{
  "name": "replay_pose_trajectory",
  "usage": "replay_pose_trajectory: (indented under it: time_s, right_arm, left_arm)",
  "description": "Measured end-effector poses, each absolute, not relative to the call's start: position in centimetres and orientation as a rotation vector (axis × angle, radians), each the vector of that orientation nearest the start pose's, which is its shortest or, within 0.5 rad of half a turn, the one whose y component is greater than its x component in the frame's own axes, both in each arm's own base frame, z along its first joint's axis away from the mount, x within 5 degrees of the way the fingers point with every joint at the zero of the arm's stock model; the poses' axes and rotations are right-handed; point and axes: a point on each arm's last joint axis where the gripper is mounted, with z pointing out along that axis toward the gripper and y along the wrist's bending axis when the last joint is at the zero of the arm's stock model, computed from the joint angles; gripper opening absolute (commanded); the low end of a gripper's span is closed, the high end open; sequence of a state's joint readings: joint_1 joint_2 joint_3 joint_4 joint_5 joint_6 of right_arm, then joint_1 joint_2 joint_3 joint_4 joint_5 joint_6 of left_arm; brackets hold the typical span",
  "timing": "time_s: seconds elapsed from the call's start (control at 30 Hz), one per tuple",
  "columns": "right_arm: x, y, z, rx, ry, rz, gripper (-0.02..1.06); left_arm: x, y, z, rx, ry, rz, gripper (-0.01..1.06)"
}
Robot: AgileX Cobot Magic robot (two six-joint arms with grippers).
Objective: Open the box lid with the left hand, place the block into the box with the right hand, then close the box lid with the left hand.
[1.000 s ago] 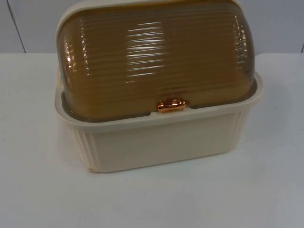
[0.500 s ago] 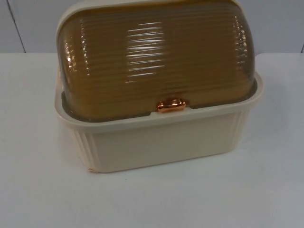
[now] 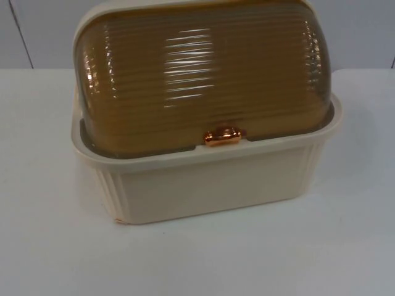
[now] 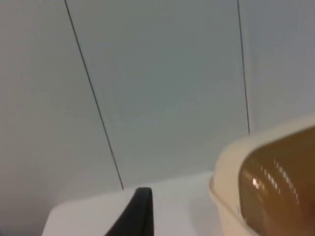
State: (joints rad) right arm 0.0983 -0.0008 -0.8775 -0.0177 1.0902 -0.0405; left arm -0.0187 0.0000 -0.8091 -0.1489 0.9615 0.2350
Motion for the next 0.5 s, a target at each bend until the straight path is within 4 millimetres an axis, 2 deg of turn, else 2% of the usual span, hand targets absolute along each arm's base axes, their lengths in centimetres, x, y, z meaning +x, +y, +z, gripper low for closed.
replay_pose_trajectory:
  time_s: [0.17,0.2,0.4,0.5]
  right_arm:
    - [-3.8,-0.5,33.2,-0.083,1.869,0.051,1.05]
    - [-3.8,-0.5,33.2,-0.083,1.869,0.051,1.05]
    - [-1.3,-0.3,28.9,-0.091,2.038,0.045,1.05]
    - [-0.9,-0.2,28.0,-0.092,2.064,0.044,1.05]
  left_arm:
    - [-4.0,-0.8,34.6,0.234,1.732,0.018,1.05]
    - [-4.0,-0.8,34.6,0.234,1.732,0.018,1.05]
    - [-2.8,-0.6,32.7,0.201,1.819,0.030,1.05]
    - [-2.6,-0.3,32.2,0.188,1.852,0.052,1.05]
